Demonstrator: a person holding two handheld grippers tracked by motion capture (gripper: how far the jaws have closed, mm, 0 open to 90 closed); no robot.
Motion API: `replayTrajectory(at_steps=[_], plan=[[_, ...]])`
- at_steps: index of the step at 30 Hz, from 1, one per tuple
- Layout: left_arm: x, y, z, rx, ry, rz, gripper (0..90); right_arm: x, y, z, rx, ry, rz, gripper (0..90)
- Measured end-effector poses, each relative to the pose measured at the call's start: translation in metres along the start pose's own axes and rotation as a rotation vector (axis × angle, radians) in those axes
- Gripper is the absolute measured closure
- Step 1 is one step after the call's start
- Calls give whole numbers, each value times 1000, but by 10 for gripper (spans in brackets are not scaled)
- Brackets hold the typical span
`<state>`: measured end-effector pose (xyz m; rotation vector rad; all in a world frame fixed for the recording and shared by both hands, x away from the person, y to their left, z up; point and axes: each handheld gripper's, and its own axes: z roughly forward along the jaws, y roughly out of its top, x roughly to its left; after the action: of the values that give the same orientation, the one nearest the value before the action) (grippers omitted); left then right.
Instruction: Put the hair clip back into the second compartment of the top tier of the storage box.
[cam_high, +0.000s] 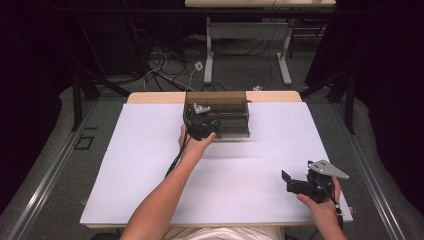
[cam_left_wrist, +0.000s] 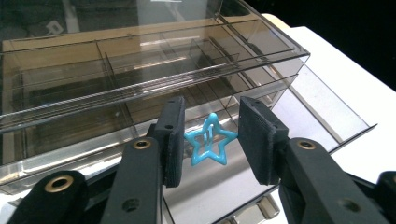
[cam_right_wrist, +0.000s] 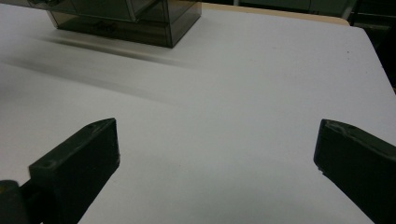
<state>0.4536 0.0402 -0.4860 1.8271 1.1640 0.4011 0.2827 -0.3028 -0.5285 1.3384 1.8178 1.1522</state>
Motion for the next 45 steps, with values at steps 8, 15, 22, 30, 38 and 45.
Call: replayTrajectory(at_steps=[8, 15, 22, 30, 38, 45], plan=[[0, 0, -2, 3, 2, -7, 543, 0, 0, 0, 4, 6, -1, 0], [-1, 2, -6, -4, -4, -14, 489, 0, 0, 0, 3, 6, -5, 0], [1, 4, -11, -12, -5, -12, 413, 0, 0, 0, 4, 6, -3, 0], [-1, 6, -21, -16, -9, 32, 348, 0, 0, -1, 4, 3, -6, 0], [-3, 8, -34, -38, -22, 72, 313, 1, 0, -1, 4, 4, 0, 0], [-4, 8, -47, -36, -65, 70, 285, 1, 0, -1, 4, 4, 1, 0]])
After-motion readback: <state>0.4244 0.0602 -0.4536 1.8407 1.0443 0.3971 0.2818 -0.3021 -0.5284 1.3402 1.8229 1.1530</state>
